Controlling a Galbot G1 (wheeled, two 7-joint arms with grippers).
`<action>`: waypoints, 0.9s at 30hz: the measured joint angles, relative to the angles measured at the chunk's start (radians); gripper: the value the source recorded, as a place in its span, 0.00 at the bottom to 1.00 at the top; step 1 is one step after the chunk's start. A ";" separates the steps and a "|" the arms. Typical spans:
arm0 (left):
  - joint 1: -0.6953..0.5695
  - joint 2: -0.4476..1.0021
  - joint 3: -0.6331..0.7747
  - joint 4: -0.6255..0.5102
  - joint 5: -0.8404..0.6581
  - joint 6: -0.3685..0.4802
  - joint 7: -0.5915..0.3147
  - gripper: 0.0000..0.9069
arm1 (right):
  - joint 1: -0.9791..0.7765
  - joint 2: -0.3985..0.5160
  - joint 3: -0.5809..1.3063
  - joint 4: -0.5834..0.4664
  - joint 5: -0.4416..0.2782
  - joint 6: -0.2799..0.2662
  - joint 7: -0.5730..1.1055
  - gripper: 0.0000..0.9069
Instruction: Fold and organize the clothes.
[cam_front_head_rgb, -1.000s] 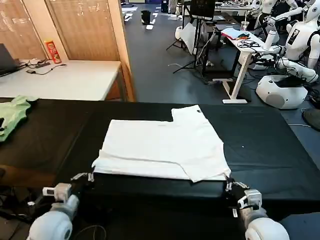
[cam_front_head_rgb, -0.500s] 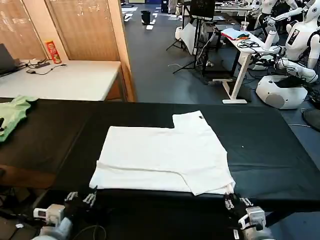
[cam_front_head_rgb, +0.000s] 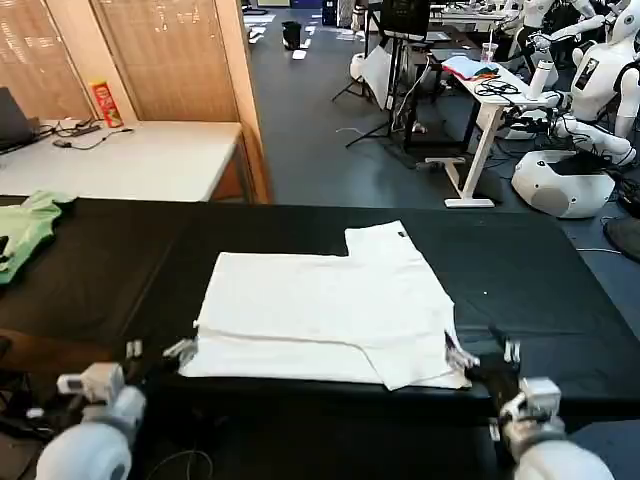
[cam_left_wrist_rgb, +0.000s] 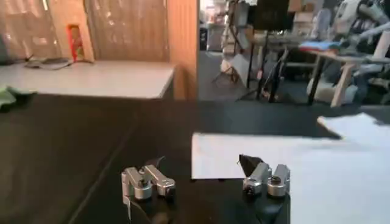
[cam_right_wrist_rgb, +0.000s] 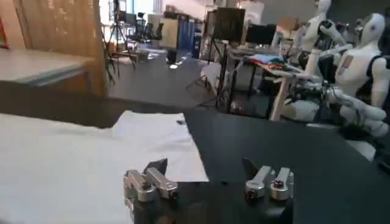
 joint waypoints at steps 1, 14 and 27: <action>-0.049 0.010 0.019 0.032 -0.017 0.007 0.001 0.97 | 0.044 0.003 -0.019 -0.041 0.000 0.000 0.001 0.97; -0.506 0.027 0.248 0.449 -0.086 0.073 0.027 0.97 | 0.438 0.097 -0.206 -0.507 0.004 -0.023 -0.014 0.97; -0.638 0.001 0.314 0.686 -0.066 0.115 0.076 0.97 | 0.616 0.165 -0.266 -0.785 0.014 -0.038 -0.088 0.97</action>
